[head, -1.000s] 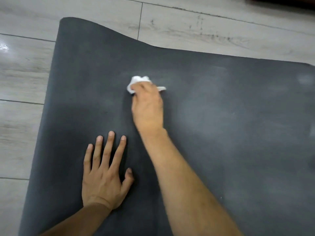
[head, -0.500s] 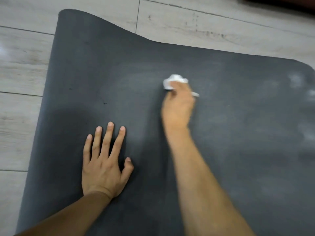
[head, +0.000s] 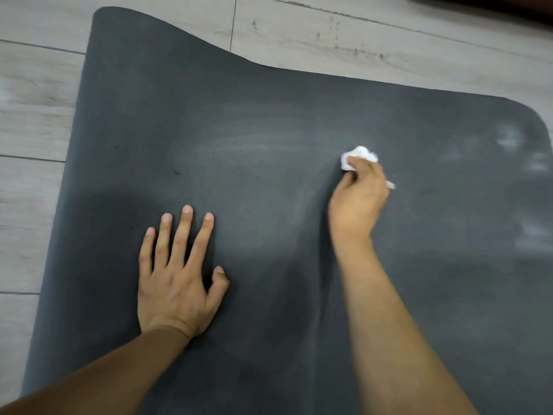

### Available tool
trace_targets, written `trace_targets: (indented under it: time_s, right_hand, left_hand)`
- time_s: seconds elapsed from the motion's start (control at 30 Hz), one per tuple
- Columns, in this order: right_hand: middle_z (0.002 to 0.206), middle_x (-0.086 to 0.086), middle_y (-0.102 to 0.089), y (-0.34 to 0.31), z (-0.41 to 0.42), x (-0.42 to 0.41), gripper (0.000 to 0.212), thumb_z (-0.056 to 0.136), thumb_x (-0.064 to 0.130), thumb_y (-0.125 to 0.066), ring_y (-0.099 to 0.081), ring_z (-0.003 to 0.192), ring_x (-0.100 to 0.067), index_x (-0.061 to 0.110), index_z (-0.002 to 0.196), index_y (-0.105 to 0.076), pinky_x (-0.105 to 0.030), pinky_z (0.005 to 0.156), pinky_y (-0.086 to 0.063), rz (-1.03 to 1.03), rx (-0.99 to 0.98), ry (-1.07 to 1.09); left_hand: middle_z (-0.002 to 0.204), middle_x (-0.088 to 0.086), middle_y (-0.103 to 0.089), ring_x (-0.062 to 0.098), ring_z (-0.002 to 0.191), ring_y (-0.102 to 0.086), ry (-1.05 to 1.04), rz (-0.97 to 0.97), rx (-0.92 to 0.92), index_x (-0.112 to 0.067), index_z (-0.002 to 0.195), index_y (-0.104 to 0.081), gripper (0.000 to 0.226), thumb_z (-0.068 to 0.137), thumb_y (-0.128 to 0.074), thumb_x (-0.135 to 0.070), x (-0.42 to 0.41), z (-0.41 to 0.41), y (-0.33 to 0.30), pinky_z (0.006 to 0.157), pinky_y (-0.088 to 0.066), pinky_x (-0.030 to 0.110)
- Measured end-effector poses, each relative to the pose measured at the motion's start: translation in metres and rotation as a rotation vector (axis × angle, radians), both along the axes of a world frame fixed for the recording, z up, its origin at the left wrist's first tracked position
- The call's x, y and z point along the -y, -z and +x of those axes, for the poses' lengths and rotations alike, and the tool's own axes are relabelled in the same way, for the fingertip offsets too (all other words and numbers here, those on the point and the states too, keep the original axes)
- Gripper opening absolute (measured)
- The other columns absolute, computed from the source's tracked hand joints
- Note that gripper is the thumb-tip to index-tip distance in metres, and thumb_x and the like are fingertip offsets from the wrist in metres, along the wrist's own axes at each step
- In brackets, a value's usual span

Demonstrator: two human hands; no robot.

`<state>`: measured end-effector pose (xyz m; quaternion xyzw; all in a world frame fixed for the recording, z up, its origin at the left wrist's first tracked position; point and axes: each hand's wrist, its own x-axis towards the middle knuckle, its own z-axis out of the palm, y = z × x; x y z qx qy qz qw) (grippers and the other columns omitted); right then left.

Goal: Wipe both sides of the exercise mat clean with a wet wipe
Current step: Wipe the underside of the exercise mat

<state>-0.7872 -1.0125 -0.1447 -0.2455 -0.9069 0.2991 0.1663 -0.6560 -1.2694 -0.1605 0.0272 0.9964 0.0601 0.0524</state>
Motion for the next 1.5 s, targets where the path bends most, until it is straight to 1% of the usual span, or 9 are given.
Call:
trace_targets:
  time_s: [0.17,0.27,0.47,0.57,0.8,0.93,1.07,1.27,1.5]
  right_hand:
    - [0.105,-0.012,-0.067,0.003,0.017,0.164,0.022,0.077,-0.010,-0.061,-0.056,0.114,-0.028,0.002,0.093,-0.072,-0.028,0.101,-0.041,-0.077,-0.117,-0.639]
    - [0.113,-0.010,-0.068,0.008,0.019,0.158,0.025,0.080,-0.001,-0.057,-0.058,0.118,-0.028,0.004,0.099,-0.072,-0.036,0.100,-0.045,-0.006,-0.096,-0.857]
    - [0.111,-0.009,-0.071,0.012,0.031,-0.023,0.031,0.081,0.002,-0.050,-0.067,0.104,-0.026,0.009,0.099,-0.075,-0.039,0.103,-0.045,0.063,-0.103,-0.267]
    - [0.108,-0.006,-0.070,0.009,0.033,-0.017,0.030,0.081,0.003,-0.051,-0.066,0.102,-0.026,0.013,0.097,-0.074,-0.025,0.100,-0.042,-0.018,-0.015,0.022]
    - [0.114,-0.007,-0.066,-0.010,0.037,0.177,0.019,0.088,0.007,-0.057,-0.056,0.110,-0.024,0.013,0.099,-0.072,-0.032,0.091,-0.042,-0.065,0.163,-0.898]
    - [0.109,-0.008,-0.069,0.013,0.042,0.067,0.022,0.078,0.002,-0.065,-0.062,0.096,-0.030,0.013,0.096,-0.073,-0.032,0.087,-0.045,0.174,-0.123,-0.623]
    - [0.107,-0.009,-0.067,0.018,0.060,-0.054,0.027,0.085,0.004,-0.056,-0.060,0.088,-0.035,0.015,0.104,-0.071,-0.039,0.078,-0.051,0.288,-0.099,-0.315]
    - [0.105,-0.005,-0.065,0.027,0.057,-0.057,0.032,0.085,0.010,-0.048,-0.056,0.090,-0.030,0.016,0.107,-0.071,-0.033,0.080,-0.044,0.167,-0.190,-0.305]
    - [0.107,-0.005,-0.066,0.022,0.063,-0.056,0.034,0.084,0.004,-0.047,-0.056,0.096,-0.030,0.015,0.108,-0.069,-0.029,0.084,-0.043,0.167,-0.201,-0.341]
  left_hand:
    - [0.169,0.013,-0.025,0.036,0.157,-0.018,0.017,-0.016,-0.026,-0.015,0.159,-0.035,0.077,0.092,-0.034,-0.051,0.002,0.001,0.005,0.126,-0.016,0.058]
    - [0.169,0.013,-0.025,0.036,0.157,-0.019,0.009,-0.005,-0.046,-0.014,0.158,-0.037,0.076,0.091,-0.035,-0.050,0.002,0.002,0.005,0.126,-0.015,0.057]
    - [0.170,0.008,-0.022,0.036,0.157,-0.018,-0.008,-0.001,-0.050,-0.024,0.163,-0.027,0.078,0.090,-0.035,-0.048,-0.001,0.001,0.002,0.127,-0.013,0.055]
    - [0.170,0.008,-0.023,0.035,0.157,-0.019,-0.015,0.004,-0.065,-0.024,0.163,-0.027,0.077,0.091,-0.035,-0.048,-0.002,0.001,0.002,0.127,-0.012,0.054]
    - [0.166,0.018,-0.030,0.036,0.157,-0.018,0.022,-0.019,-0.058,-0.007,0.158,-0.034,0.080,0.093,-0.030,-0.054,0.004,0.002,0.007,0.126,-0.016,0.057]
    - [0.169,0.009,-0.027,0.034,0.156,-0.021,-0.011,0.043,-0.082,-0.021,0.160,-0.034,0.074,0.091,-0.034,-0.047,0.000,0.002,0.002,0.127,-0.014,0.053]
    - [0.167,0.009,-0.030,0.034,0.155,-0.025,-0.008,0.044,-0.113,-0.023,0.160,-0.036,0.072,0.092,-0.034,-0.047,0.000,0.003,0.004,0.127,-0.016,0.052]
    - [0.164,0.015,-0.035,0.037,0.152,-0.028,-0.022,0.015,-0.083,-0.018,0.158,-0.039,0.069,0.095,-0.032,-0.046,-0.006,0.007,-0.003,0.127,-0.017,0.051]
    - [0.171,0.009,-0.017,0.030,0.159,-0.015,0.027,-0.051,0.025,-0.017,0.164,-0.022,0.072,0.098,-0.033,-0.044,0.022,0.158,-0.016,0.127,-0.017,0.051]
